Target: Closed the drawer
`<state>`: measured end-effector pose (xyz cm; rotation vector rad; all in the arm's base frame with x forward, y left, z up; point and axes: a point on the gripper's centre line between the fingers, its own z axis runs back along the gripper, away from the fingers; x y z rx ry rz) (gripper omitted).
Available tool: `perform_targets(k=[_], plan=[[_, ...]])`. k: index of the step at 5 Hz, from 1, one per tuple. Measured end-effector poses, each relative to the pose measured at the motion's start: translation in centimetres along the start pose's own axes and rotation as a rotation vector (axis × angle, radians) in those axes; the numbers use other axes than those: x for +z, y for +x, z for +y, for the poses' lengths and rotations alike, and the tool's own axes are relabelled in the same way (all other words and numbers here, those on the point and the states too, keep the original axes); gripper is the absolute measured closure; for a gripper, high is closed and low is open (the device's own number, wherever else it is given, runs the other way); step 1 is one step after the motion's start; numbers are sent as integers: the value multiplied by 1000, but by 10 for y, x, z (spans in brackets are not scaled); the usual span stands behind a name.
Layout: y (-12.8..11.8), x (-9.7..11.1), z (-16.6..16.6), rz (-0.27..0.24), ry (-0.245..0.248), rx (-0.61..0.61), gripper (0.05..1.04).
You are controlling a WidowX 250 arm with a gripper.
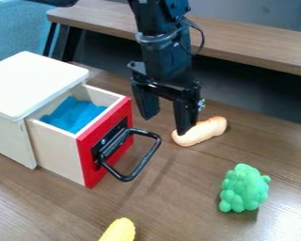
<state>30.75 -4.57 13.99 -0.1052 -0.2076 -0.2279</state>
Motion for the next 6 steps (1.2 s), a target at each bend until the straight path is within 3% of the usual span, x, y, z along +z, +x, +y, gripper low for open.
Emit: perform_targets(k=[3,4,6], plan=[[-3,-19,3,58,-3,56,84],[-2,-20,6,47,10,89,84],[-20,-36,38,93,83,250,84]])
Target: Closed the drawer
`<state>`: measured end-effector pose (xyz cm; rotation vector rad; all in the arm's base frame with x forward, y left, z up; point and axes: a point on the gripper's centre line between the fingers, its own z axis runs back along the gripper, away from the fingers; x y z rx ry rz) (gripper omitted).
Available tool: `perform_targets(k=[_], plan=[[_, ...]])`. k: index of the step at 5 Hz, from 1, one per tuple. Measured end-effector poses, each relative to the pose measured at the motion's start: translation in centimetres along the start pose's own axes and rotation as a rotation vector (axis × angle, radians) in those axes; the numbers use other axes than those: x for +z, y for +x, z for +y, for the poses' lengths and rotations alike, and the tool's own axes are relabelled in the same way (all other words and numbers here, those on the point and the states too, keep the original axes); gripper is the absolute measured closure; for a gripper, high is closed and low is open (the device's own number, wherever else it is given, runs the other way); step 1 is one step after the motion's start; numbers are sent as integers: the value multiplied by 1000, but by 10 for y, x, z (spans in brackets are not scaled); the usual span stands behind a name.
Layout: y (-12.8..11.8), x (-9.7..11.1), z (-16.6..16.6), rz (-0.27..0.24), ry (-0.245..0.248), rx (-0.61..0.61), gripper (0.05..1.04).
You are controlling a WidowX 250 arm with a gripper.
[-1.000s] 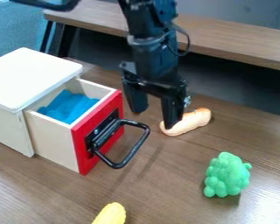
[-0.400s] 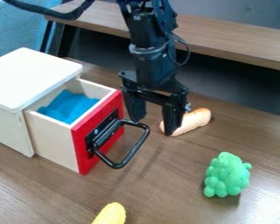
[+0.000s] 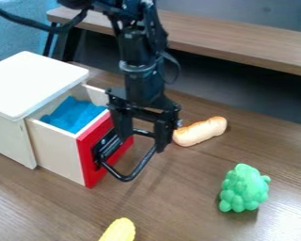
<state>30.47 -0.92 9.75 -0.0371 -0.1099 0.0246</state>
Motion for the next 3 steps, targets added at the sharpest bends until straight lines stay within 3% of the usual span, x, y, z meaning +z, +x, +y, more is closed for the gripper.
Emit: perform_targets(k=[1,3], plan=[[-2,-17,14,24,7,35,84],[1,-22,32,23,57,38,85]])
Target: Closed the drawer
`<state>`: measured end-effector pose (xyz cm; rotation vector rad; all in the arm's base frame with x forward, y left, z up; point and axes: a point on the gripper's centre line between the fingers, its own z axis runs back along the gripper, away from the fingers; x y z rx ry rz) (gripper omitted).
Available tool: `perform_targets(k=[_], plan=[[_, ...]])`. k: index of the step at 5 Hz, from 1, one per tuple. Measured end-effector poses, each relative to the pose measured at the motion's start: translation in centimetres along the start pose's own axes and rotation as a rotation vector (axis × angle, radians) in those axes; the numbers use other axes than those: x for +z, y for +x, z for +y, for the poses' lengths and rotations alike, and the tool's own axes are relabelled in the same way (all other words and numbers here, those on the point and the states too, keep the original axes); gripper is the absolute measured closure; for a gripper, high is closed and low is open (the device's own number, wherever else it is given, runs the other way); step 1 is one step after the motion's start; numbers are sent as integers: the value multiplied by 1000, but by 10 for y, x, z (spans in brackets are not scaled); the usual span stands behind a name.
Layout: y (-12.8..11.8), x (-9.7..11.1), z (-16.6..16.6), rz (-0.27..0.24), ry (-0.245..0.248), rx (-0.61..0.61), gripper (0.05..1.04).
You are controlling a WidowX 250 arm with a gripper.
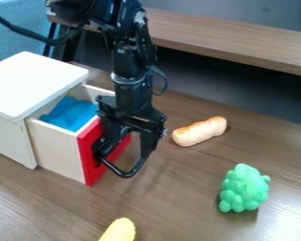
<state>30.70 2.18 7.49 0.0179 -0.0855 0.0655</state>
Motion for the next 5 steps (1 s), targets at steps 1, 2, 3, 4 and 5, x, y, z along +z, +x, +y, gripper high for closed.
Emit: perform_targets(k=[1,2,3,4,5], plan=[[0,1,8,6,32,-19,85],[-1,2,20,16,66,8,84],[-4,1,37,40,83,45,85],[-8,1,41,64,100,60,85],[-8,2,49,61,146,70,85]])
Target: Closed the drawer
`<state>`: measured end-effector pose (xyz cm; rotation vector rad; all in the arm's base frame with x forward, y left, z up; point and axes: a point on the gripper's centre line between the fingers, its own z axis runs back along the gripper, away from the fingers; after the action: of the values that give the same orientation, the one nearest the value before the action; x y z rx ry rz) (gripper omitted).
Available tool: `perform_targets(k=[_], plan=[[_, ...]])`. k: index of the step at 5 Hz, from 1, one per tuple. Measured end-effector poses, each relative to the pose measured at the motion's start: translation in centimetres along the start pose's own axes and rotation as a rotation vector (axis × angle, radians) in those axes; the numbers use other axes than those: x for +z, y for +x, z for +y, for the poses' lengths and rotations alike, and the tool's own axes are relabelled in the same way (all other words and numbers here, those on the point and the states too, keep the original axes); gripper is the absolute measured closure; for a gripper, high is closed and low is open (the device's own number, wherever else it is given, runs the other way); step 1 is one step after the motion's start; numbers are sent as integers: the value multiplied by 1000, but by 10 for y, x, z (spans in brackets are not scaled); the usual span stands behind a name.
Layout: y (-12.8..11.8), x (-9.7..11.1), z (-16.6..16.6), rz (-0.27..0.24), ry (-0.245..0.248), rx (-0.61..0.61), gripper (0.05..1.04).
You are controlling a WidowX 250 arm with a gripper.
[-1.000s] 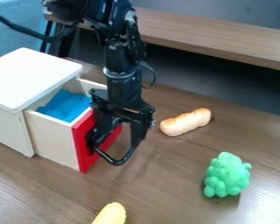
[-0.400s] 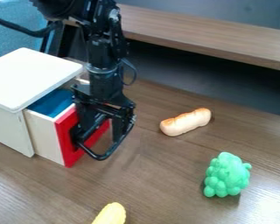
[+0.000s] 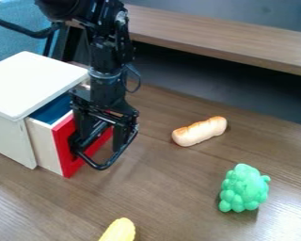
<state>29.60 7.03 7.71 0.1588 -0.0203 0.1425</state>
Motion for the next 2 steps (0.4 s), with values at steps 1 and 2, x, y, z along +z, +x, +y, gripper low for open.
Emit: perform_targets(k=[1,2], plan=[[1,0,14,-12,83,14,85],[2,-6,26,-7,158,29,85]])
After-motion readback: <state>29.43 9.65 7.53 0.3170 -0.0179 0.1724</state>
